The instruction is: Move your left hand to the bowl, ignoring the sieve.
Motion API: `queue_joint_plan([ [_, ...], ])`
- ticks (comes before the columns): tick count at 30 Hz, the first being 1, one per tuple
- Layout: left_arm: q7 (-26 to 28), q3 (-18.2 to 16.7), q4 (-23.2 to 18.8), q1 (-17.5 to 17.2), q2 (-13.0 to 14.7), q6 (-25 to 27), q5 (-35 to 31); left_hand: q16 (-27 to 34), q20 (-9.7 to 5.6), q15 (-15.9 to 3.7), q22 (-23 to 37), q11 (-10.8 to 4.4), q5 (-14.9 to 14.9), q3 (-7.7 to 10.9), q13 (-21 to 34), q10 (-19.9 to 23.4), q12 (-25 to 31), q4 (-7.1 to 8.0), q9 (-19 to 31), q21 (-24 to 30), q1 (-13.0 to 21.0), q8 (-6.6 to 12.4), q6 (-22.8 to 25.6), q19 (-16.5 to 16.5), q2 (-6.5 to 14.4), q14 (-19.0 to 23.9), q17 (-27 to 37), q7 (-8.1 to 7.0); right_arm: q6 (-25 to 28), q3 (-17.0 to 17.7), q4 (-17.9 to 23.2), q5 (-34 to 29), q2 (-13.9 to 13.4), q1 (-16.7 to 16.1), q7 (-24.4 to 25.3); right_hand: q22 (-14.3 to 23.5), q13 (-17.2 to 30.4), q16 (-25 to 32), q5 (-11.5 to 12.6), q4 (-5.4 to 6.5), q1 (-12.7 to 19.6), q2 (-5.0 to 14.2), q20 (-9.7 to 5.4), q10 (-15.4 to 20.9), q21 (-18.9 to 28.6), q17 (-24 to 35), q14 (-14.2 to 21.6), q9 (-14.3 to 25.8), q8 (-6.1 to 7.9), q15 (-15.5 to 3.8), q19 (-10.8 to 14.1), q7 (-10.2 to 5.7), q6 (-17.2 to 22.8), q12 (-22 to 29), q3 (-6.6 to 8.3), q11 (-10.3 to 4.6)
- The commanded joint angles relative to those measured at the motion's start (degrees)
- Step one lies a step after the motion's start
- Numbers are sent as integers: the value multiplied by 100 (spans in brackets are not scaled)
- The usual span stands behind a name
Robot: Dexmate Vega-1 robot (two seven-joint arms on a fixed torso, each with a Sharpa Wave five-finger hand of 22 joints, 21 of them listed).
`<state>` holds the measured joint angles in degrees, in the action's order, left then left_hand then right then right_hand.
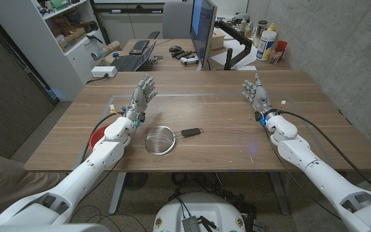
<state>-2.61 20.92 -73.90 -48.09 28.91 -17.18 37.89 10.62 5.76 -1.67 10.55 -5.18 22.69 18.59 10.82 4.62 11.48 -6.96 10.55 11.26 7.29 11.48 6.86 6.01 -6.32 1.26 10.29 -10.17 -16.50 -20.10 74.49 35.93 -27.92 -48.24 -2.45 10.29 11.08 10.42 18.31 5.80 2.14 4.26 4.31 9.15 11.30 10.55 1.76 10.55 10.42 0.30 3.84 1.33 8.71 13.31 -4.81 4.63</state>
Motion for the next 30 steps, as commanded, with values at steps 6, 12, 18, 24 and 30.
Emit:
queue_joint_plan([
  [6,-57,-13,15,-9,-23,-30,42,21,9,-80,7,-34,30,31,9,17,42,-11,22,24,46,35,14,28,-6,8,24,-50,225,501,6,-412,411,-125,-291,27,11,32,24,29,7,37,28,40,18,9,40,23,53,20,1,-10,79,21,-14,-55],
  [12,-39,-7,-14,-23,-36,-40,34,19,19,-76,7,-43,27,29,9,16,40,-12,22,22,47,34,22,20,-4,0,24,-50,270,600,22,-493,459,-157,-347,27,11,32,24,30,8,41,30,43,17,9,38,23,54,21,-3,-13,77,22,-15,-63],
  [18,-64,4,-149,-25,33,-30,-13,13,24,-63,7,-39,24,27,9,5,33,-13,23,23,48,30,23,17,-1,-23,24,-57,280,648,18,-552,502,-175,-388,27,11,32,24,30,9,45,33,39,16,9,37,23,55,19,-7,-9,78,19,-15,-61],
  [24,-21,2,-319,-63,126,11,-73,-4,24,-49,8,-31,20,25,9,-12,25,-14,23,14,50,21,12,-14,3,-79,25,-49,333,686,36,-562,548,-189,-391,27,11,32,24,31,11,51,36,44,16,9,34,23,54,27,-10,-13,73,21,-15,-42],
  [30,-37,-23,-437,-119,206,73,-39,-15,20,-32,8,-35,18,24,9,-31,17,-15,23,4,53,13,1,-47,8,-124,25,-49,346,698,35,-605,581,-194,-370,27,10,30,24,33,12,59,41,39,13,9,27,22,55,26,-20,-13,70,17,-15,-51],
])
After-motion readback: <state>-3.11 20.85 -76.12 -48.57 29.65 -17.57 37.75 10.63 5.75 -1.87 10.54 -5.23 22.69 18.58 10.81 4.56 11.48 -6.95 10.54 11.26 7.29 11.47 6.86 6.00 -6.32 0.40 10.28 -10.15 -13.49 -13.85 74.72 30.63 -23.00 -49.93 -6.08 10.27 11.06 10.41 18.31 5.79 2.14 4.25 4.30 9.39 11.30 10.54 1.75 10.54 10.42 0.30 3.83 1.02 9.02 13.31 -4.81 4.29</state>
